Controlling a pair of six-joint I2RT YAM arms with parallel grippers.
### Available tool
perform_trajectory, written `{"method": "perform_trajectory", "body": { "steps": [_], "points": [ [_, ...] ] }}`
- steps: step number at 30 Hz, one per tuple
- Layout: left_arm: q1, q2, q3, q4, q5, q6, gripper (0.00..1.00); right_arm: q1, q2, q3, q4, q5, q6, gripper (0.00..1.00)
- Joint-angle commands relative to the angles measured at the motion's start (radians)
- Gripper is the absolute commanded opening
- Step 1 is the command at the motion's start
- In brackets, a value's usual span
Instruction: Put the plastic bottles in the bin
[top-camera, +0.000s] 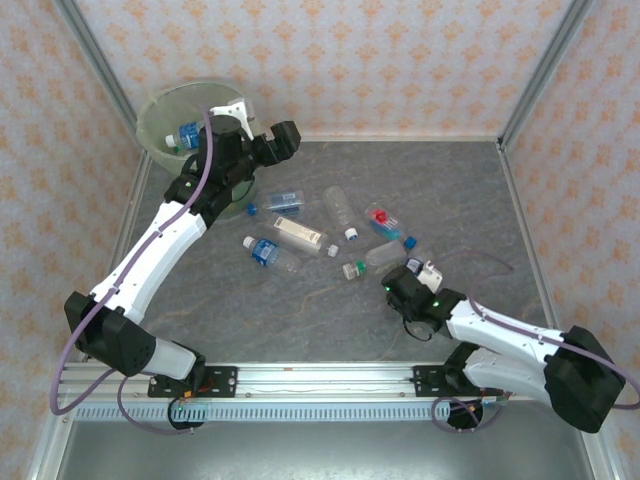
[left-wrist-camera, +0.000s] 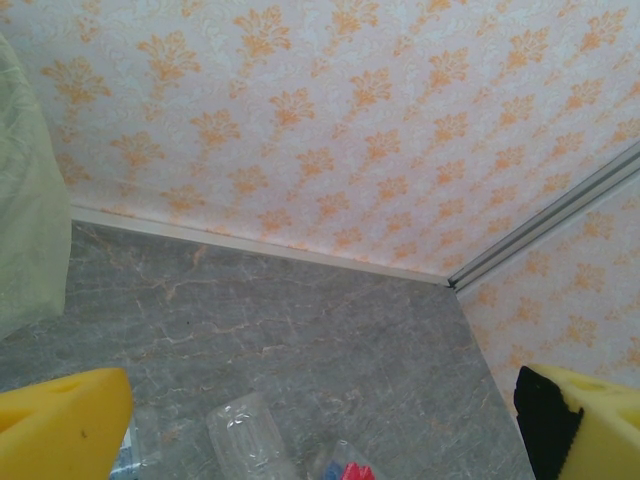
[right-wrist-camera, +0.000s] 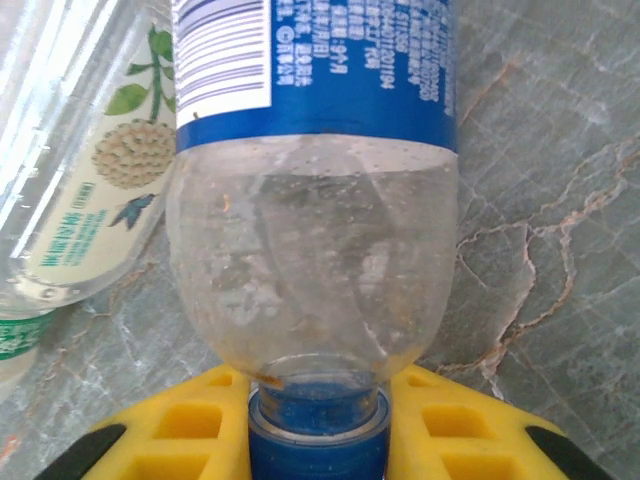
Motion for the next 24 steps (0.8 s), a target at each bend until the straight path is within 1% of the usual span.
{"method": "perform_trajectory", "body": {
  "steps": [1, 6, 12, 13, 18, 24],
  "points": [
    [0.003, -0.032, -0.002, -0.018, 0.014, -0.006, 0.99, 0.005, -0.072, 0.001, -0.054, 0.079, -0.016, 0.27],
    [0.003, -0.023, -0.001, -0.008, 0.039, -0.025, 0.99, 0.005, -0.148, 0.049, -0.12, 0.124, -0.056, 0.27],
    [0.014, -0.009, -0.011, 0.037, 0.118, -0.055, 0.99, 0.005, -0.17, 0.152, -0.118, 0.169, -0.213, 0.27],
    [0.019, -0.006, -0.015, 0.049, 0.143, -0.091, 0.99, 0.004, -0.166, 0.173, -0.112, 0.175, -0.246, 0.27],
    [0.033, 0.01, -0.052, 0.139, 0.273, -0.159, 0.99, 0.005, -0.119, 0.284, -0.07, 0.181, -0.422, 0.27],
    [0.033, 0.05, -0.074, 0.223, 0.421, -0.21, 0.91, 0.007, -0.001, 0.434, -0.026, 0.117, -0.596, 0.27]
  ]
}}
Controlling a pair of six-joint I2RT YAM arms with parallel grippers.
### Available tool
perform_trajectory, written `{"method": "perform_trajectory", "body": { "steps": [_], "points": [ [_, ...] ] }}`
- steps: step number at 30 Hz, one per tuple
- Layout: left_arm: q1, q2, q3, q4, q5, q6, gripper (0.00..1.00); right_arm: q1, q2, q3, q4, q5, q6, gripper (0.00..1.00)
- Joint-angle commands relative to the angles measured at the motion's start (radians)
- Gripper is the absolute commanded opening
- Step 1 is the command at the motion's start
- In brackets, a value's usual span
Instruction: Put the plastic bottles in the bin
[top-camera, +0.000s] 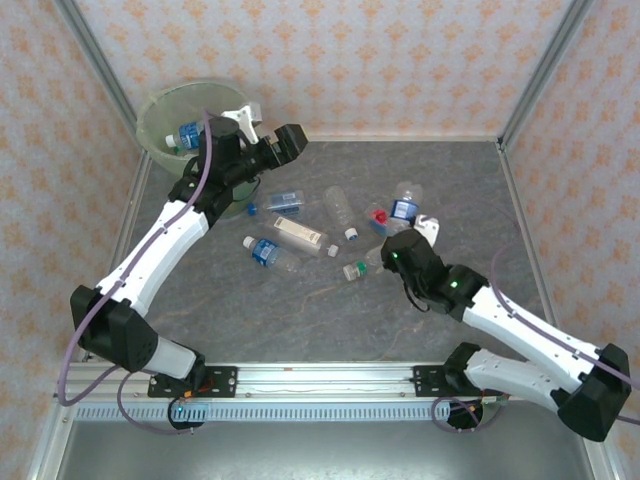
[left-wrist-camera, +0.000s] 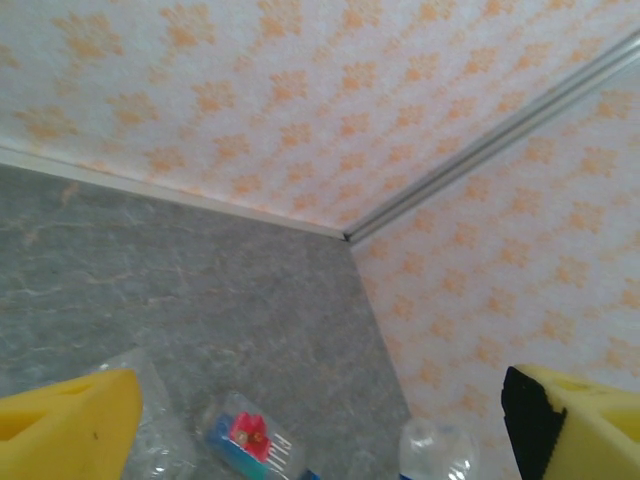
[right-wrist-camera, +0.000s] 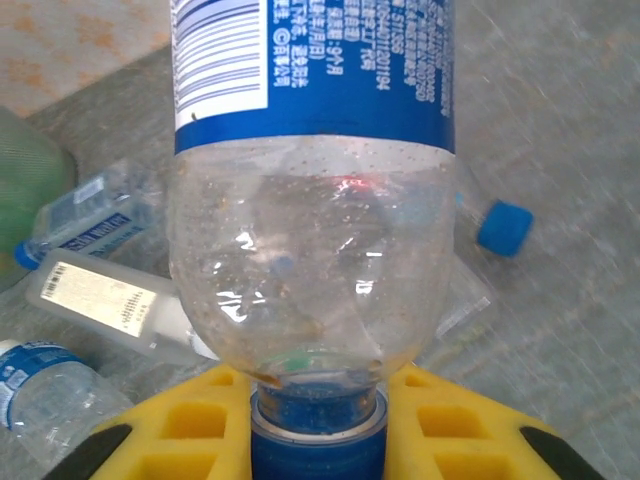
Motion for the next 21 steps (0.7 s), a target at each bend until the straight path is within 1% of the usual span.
{"method": "perform_trajectory", "body": {
  "steps": [1, 6, 9, 13, 21],
  "points": [
    [0.0, 0.026, -0.02, 0.106, 0.139, -0.054, 0.89, 0.007, 0.054, 0.079, 0.037, -0.018, -0.151, 0.27],
    [-0.007, 0.045, -0.069, 0.204, 0.236, -0.094, 0.86, 0.014, 0.13, 0.158, 0.077, -0.077, -0.206, 0.27],
    [-0.026, 0.07, -0.078, 0.227, 0.283, -0.103, 0.85, 0.022, 0.178, 0.2, 0.093, -0.106, -0.227, 0.27],
    [-0.054, 0.101, -0.078, 0.233, 0.313, -0.101, 0.85, 0.041, 0.237, 0.249, 0.109, -0.129, -0.244, 0.27],
    [-0.09, 0.161, -0.064, 0.244, 0.354, -0.119, 0.85, 0.089, 0.3, 0.313, 0.112, -0.114, -0.269, 0.27]
  ]
}}
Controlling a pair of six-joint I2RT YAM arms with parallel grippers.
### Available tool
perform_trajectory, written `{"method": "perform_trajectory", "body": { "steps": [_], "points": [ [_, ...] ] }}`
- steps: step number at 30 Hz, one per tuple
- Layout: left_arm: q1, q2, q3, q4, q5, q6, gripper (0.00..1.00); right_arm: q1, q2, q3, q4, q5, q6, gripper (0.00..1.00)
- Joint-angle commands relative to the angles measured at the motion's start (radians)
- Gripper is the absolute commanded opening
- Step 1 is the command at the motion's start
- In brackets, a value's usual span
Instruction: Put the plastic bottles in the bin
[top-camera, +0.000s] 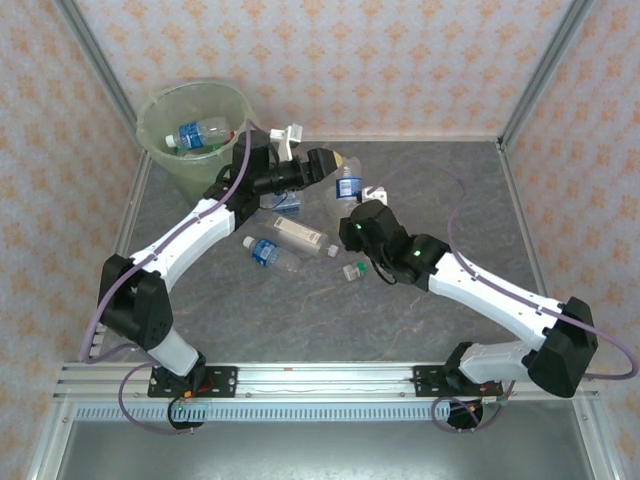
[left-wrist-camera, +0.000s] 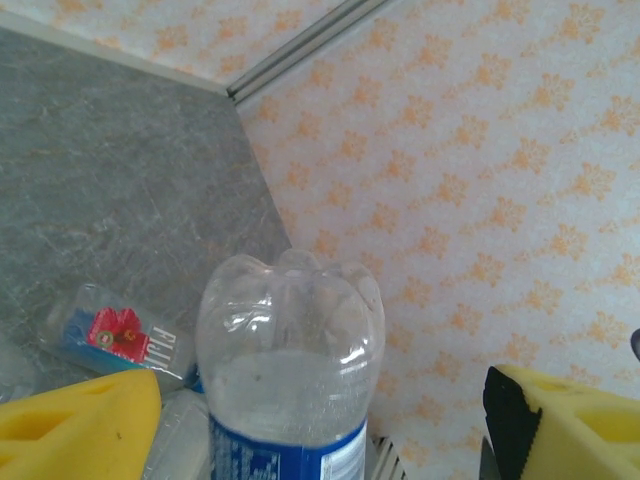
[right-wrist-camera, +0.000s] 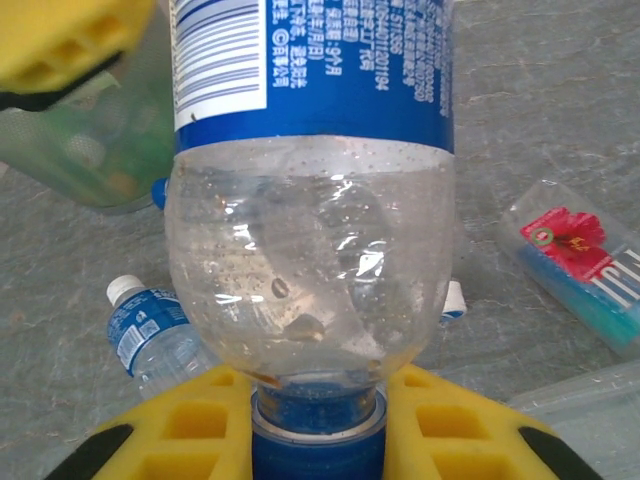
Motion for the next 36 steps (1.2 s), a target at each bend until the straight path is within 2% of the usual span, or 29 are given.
{"method": "perform_trajectory", "body": {
  "steps": [1, 12, 22, 25, 28, 31, 34, 36],
  "points": [
    [-0.017, 0.026, 0.017, 0.044, 0.046, -0.007, 0.85, 0.015, 0.013, 0.044, 0.019, 0.012, -0.027, 0.27],
    [-0.069, 0.091, 0.051, 0.016, 0.048, 0.01, 0.84, 0.029, 0.012, 0.058, 0.021, 0.008, -0.025, 0.27],
    [-0.072, 0.073, 0.063, 0.003, 0.014, 0.011, 0.57, 0.033, -0.016, 0.024, 0.017, 0.029, -0.009, 0.28],
    [-0.071, 0.069, 0.076, -0.011, 0.007, 0.014, 0.56, 0.033, -0.028, 0.011, 0.019, 0.041, 0.006, 0.41],
    [-0.069, 0.062, 0.1, -0.045, -0.013, 0.035, 0.56, 0.032, -0.049, -0.002, 0.02, 0.057, 0.019, 0.59],
    [-0.058, 0.057, 0.124, -0.078, -0.033, 0.044, 0.55, 0.032, -0.072, -0.016, 0.023, 0.075, 0.025, 0.7],
    [-0.036, 0.047, 0.147, -0.103, -0.051, 0.047, 0.54, 0.032, -0.074, -0.028, 0.031, 0.099, 0.026, 0.86],
    [-0.011, 0.038, 0.169, -0.126, -0.063, 0.052, 0.54, 0.033, -0.106, -0.032, 0.038, 0.114, 0.022, 1.0]
  ]
}}
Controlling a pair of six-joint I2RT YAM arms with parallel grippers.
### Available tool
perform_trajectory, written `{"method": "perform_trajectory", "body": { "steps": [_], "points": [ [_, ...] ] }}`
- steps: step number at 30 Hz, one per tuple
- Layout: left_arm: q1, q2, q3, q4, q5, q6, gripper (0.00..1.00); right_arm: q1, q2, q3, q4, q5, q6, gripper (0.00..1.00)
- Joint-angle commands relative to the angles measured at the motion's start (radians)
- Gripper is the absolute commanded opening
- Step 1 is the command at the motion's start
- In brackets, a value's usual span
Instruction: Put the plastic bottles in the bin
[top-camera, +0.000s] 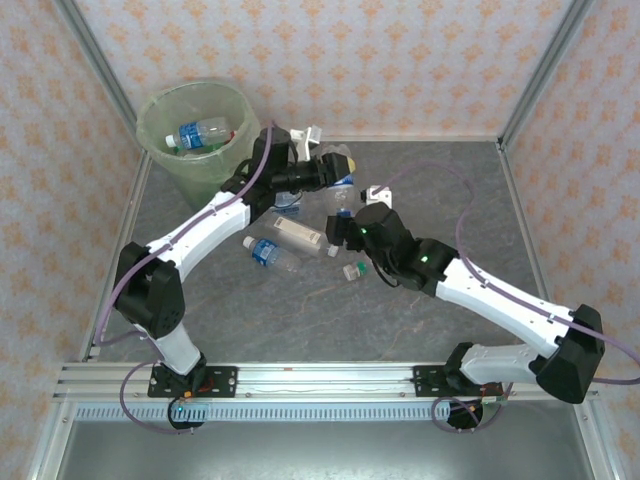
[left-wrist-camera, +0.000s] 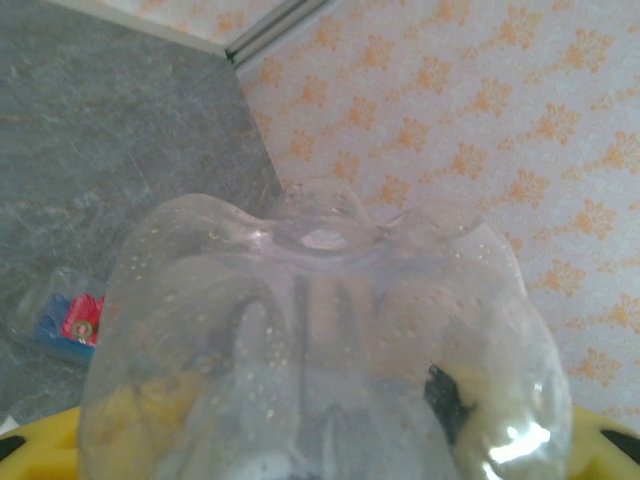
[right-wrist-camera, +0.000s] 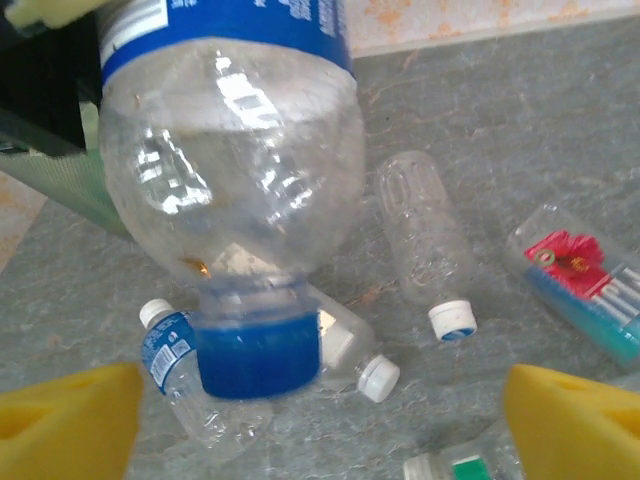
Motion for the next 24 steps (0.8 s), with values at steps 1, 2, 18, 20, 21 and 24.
{"method": "perform_trajectory", "body": {
  "steps": [1, 2, 18, 20, 21, 24],
  "points": [
    [0.047, -0.057, 0.062, -0.056, -0.042, 0.029, 0.54, 0.005, -0.045, -0.022, 0.027, 0.065, -0.005, 1.0],
    [0.062, -0.06, 0.075, -0.073, -0.05, 0.032, 0.54, 0.004, -0.048, -0.025, 0.035, 0.071, -0.011, 1.0],
    [0.363, -0.049, 0.42, -0.393, -0.214, 0.15, 0.54, -0.034, -0.023, -0.033, 0.164, 0.075, -0.115, 1.0],
    [0.401, -0.053, 0.437, -0.414, -0.261, 0.147, 0.53, -0.053, -0.022, -0.035, 0.168, 0.059, -0.121, 1.0],
    [0.42, -0.052, 0.444, -0.418, -0.28, 0.145, 0.53, -0.062, -0.024, -0.035, 0.17, 0.054, -0.123, 1.0],
    [0.475, -0.058, 0.45, -0.421, -0.345, 0.144, 0.52, -0.082, -0.028, -0.034, 0.169, 0.04, -0.131, 1.0]
  ]
}}
